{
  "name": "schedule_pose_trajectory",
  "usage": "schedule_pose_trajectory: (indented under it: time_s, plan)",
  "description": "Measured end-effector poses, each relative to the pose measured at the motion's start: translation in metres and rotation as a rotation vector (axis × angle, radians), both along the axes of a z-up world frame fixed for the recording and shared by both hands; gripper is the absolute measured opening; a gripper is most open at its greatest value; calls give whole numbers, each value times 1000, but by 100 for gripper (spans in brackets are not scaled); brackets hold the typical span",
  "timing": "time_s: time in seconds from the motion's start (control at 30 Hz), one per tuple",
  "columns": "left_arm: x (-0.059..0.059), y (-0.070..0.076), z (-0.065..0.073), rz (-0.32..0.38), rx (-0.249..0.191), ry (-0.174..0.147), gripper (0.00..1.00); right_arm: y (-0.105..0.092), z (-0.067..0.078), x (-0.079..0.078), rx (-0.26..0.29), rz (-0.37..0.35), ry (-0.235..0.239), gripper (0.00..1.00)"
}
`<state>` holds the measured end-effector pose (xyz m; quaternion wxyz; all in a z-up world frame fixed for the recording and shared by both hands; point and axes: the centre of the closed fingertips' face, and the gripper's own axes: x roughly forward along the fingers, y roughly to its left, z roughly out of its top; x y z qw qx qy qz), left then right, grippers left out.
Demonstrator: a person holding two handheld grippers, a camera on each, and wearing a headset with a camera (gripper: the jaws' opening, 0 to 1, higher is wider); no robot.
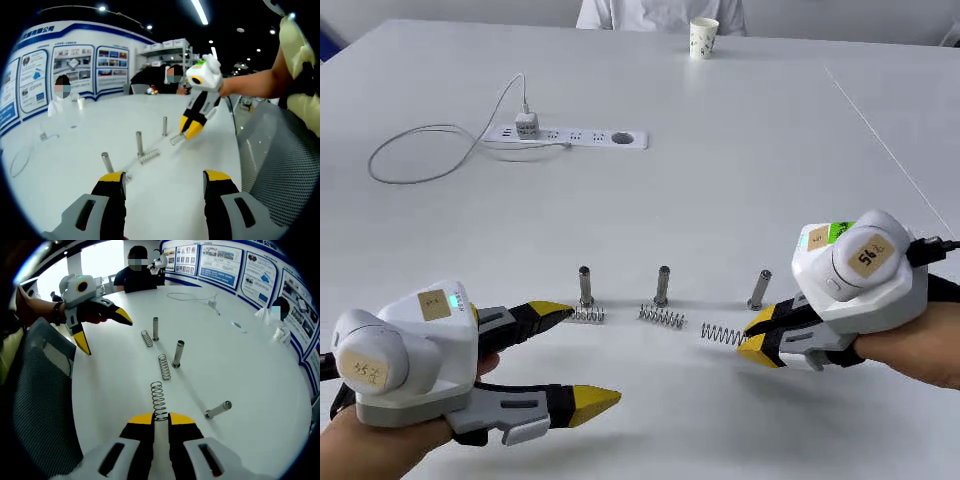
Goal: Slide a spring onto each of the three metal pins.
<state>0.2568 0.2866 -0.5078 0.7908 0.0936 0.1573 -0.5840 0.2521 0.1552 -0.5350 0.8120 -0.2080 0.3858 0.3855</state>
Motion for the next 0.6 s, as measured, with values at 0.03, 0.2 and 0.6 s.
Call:
schedule_pose_trajectory:
  time_s: [0.03,0.2,0.6]
  plan:
    - [0,-1,0,-2,-1,1,63,1,1,0,1,3,-1,11]
    - [-3,-6,0,-19,1,-2,62,9,2,0,9,27,-2,11]
    - [-8,-15,-2,-67,19,-7,56,26,6,-3,8,87,-4,11]
